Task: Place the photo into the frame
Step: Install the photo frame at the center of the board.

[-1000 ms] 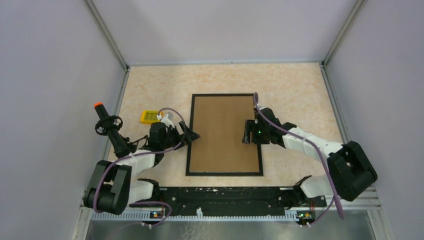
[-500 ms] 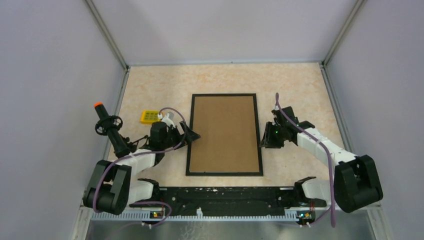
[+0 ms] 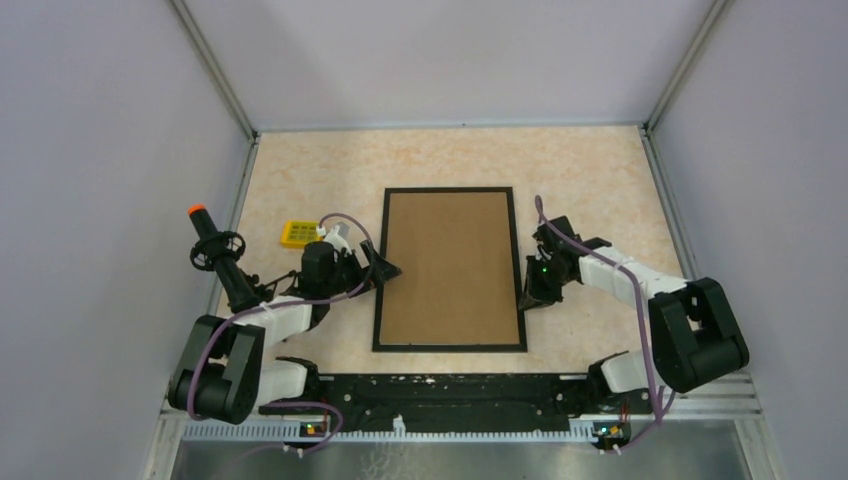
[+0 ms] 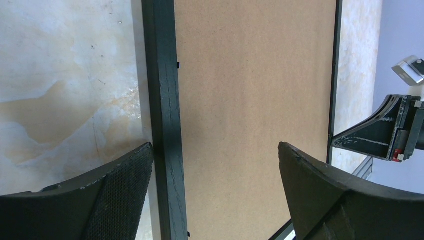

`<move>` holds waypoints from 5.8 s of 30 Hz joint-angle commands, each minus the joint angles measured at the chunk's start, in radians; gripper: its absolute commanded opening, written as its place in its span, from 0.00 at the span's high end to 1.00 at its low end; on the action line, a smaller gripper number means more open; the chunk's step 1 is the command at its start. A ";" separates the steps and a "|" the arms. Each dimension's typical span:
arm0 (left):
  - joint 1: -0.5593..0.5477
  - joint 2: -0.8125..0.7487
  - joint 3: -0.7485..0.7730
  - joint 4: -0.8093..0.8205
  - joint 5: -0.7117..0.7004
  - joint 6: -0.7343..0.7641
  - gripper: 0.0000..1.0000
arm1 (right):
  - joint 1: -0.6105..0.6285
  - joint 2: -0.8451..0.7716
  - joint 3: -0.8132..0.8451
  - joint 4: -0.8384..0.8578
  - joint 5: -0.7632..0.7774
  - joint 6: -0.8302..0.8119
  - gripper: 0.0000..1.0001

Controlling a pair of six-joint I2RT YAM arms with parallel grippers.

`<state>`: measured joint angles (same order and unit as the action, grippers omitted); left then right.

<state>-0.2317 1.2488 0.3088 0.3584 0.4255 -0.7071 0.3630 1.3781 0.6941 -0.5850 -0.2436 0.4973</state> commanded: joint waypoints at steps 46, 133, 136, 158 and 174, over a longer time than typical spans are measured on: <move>-0.006 0.032 0.003 -0.012 0.014 0.011 0.02 | 0.050 0.211 0.104 0.118 0.000 -0.065 0.83; -0.005 0.110 0.035 -0.002 0.069 0.028 0.03 | -0.156 0.510 0.505 -0.009 -0.046 -0.188 0.83; -0.007 0.107 0.033 -0.001 0.069 0.029 0.03 | -0.151 0.497 0.491 -0.018 -0.038 -0.190 0.83; -0.006 0.100 0.027 0.009 0.076 0.028 0.03 | 0.109 0.477 0.276 0.169 0.288 0.178 0.82; -0.004 0.075 0.017 0.007 0.075 0.032 0.03 | 0.283 0.561 0.393 0.025 0.399 0.121 0.57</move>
<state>-0.2211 1.3243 0.3443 0.4099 0.4515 -0.6685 0.5747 1.8397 1.1469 -0.4419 0.4496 0.5865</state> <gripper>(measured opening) 0.968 0.358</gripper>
